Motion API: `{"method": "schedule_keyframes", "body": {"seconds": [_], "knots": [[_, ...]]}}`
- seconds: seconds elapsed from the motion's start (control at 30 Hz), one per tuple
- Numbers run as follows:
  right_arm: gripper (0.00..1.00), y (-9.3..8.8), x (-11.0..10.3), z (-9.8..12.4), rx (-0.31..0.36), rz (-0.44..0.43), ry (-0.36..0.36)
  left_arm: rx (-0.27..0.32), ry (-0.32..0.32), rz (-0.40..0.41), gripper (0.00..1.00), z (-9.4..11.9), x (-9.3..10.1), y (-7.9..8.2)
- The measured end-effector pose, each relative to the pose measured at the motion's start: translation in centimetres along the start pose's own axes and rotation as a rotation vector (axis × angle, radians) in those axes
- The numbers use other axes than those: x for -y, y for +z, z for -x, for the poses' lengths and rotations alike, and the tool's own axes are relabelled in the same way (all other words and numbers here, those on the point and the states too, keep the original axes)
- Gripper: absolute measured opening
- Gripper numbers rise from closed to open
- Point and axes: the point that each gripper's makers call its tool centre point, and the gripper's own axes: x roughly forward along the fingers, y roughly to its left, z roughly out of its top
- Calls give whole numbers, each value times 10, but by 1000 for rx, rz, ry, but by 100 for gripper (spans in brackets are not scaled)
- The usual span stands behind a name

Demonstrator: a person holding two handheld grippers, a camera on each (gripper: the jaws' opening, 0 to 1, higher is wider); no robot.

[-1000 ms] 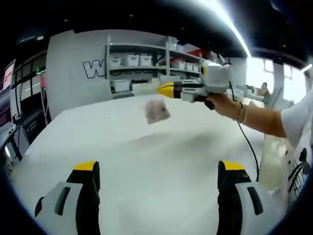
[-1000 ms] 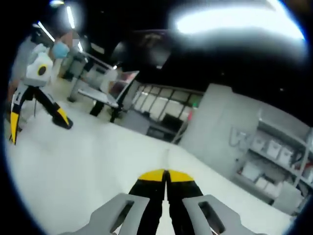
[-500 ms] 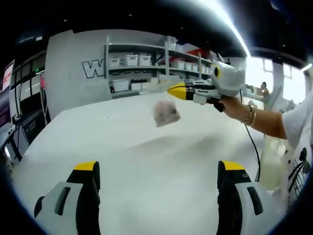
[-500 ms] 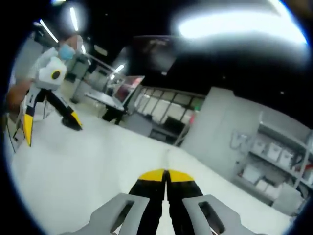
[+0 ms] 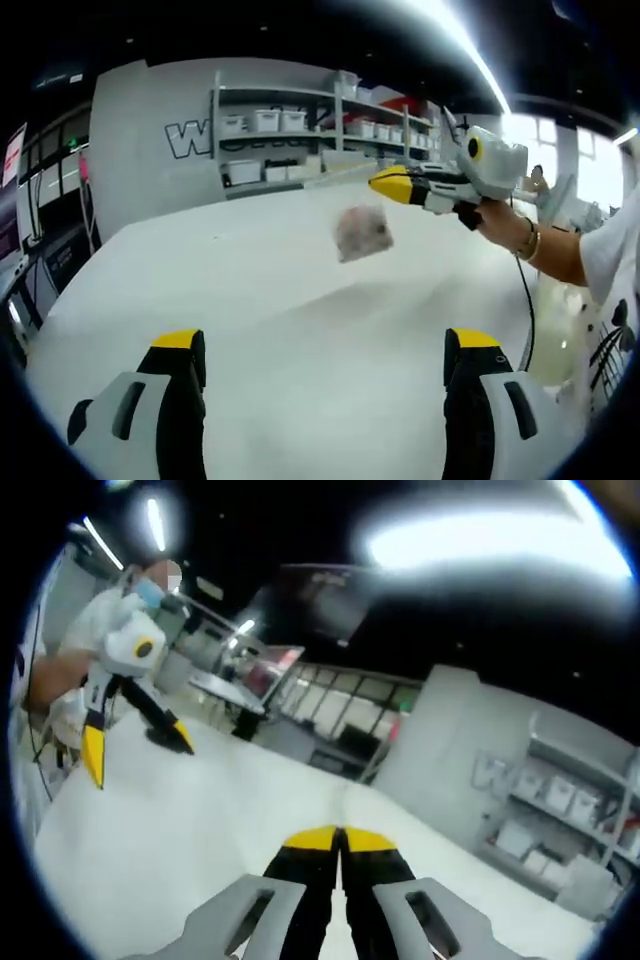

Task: Open the resealable bag by pulling the two sides of the seal apart until the entire bag opening is separated and visibly accessible.

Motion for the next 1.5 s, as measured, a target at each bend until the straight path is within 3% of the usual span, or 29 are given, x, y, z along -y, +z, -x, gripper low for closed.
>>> {"method": "schedule_keyframes", "body": {"seconds": [0.23, 0.77, 0.93, 1.23, 1.5], "knots": [[0, 3, -3, 15, 7, -8, -9, -7, -14, -5, 97, -4, 5, 0], [0, 1, -33, 58, 3, -28, 9, -28, -27, -17, 94, -5, 10, -4], [0, 3, -38, 61, -2, 73, 12, -30, -28, -21, 92, -4, 11, -5], [0, 5, -97, 58, 4, 234, 149, -27, -45, -31, 82, -1, 14, -12], [0, 6, -130, 57, 18, 225, 232, -37, -47, -42, 82, 4, 15, -21]]}}
